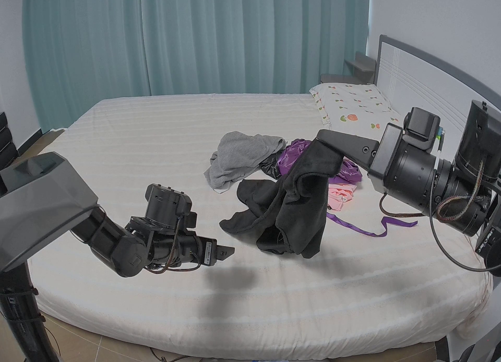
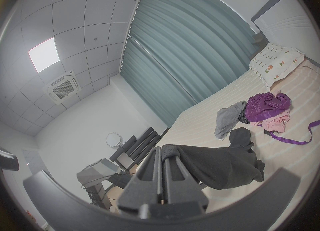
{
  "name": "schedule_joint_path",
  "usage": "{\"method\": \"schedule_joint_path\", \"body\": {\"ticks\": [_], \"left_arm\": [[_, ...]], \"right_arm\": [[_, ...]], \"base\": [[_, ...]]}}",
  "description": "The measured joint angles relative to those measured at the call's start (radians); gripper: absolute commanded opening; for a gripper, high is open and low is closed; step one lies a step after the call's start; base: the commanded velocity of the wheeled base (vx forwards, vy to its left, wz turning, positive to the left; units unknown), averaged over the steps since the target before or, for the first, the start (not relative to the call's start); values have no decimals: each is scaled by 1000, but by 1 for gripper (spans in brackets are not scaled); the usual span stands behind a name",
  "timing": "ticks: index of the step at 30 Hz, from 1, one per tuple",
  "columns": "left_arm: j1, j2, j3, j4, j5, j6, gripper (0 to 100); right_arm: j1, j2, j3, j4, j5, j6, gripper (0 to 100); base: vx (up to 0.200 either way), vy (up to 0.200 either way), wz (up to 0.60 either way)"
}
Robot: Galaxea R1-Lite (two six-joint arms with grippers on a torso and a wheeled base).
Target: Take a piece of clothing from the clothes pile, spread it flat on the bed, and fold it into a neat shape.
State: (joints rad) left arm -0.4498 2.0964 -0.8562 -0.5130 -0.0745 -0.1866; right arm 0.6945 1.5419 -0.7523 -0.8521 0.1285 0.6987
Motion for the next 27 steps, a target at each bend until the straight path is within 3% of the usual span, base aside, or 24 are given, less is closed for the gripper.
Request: {"method": "schedule_joint_path", "body": {"ticks": [11,25,26,27], "left_arm": [[-16,164,-165,-14,5,8,100],[-43,425,-487,-25,154,-1,100],[-47,441,-506,-28,165,-3,0],[-49,458,-527,-33,175,-8,0]], "right_arm": [[3,0,-28,-1,-1,0,0],[0,-7,-33,-1,-7,2,0],[-1,-7,-31,-2,-8,2,0],[-2,-9,-29,-2,-8,3,0]], "base": [[0,0,0],[0,0,0],[0,0,0],[0,0,0]]}}
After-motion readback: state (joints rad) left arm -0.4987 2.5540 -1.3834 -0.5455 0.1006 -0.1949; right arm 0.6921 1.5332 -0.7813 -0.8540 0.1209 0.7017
